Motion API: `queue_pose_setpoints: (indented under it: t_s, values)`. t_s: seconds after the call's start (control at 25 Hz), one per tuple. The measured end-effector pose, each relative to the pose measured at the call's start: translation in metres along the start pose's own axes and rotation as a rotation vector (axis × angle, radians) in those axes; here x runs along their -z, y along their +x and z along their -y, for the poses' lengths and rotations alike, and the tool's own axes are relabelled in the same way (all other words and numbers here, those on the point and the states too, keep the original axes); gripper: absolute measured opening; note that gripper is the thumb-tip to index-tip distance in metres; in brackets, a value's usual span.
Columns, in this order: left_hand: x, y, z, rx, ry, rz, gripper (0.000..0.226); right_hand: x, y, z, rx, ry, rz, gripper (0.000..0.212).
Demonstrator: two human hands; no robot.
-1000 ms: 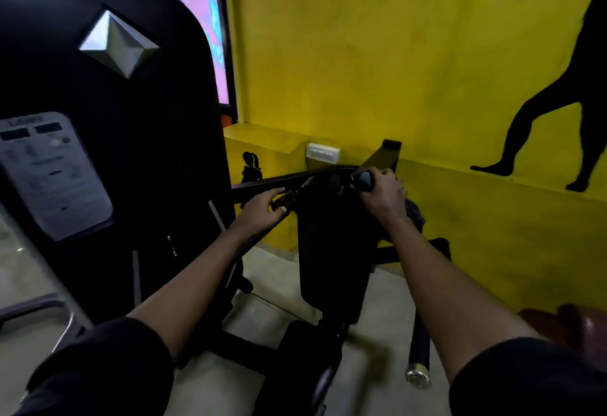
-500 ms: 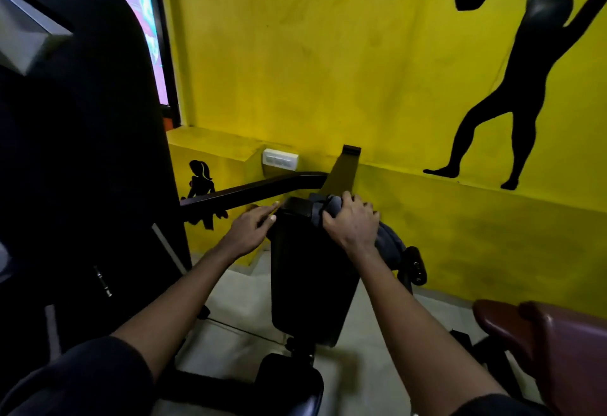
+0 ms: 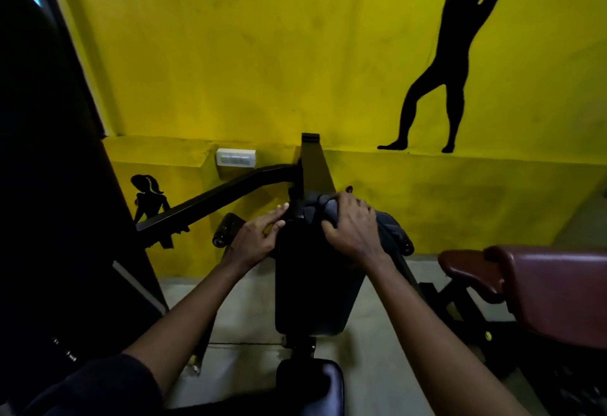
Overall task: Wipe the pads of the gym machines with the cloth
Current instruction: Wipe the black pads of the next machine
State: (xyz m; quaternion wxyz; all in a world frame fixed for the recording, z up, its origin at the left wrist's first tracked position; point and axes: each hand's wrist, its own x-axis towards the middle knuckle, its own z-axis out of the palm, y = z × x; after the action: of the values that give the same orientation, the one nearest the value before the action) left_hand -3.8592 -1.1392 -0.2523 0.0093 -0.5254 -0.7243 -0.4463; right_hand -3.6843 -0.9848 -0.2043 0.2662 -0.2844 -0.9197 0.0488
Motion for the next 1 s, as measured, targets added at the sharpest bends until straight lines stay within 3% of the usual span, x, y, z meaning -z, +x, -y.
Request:
queue_pose_setpoints:
  t_s: [0.16, 0.28, 0.48, 0.68, 0.92, 1.0]
  values:
    - [0.009, 0.002, 0.004, 0.081, -0.132, 0.059, 0.045, -0.014, -0.011, -0.026, -0.204, 0.164, -0.224, 0.048]
    - [0.022, 0.007, 0.002, 0.115, -0.162, 0.17, 0.045, -0.031, -0.015, 0.007, -0.414, 0.212, -0.366, 0.053]
    - [0.041, 0.015, 0.002, 0.162, -0.187, 0.304, 0.057, -0.035, -0.022, 0.016, -0.279, 0.074, -0.251, 0.054]
    - [0.034, 0.009, 0.002, 0.161, -0.247, 0.26, 0.057, -0.029, 0.0, 0.017, -0.543, 0.108, -0.316, 0.046]
    - [0.003, -0.006, 0.012, 0.218, -0.371, 0.016, 0.055, -0.039, -0.023, 0.008, -0.269, 0.144, -0.279, 0.052]
    - [0.0, -0.008, 0.02, 0.229, -0.412, 0.026, 0.056, -0.039, -0.027, 0.002, -0.238, 0.134, -0.283, 0.051]
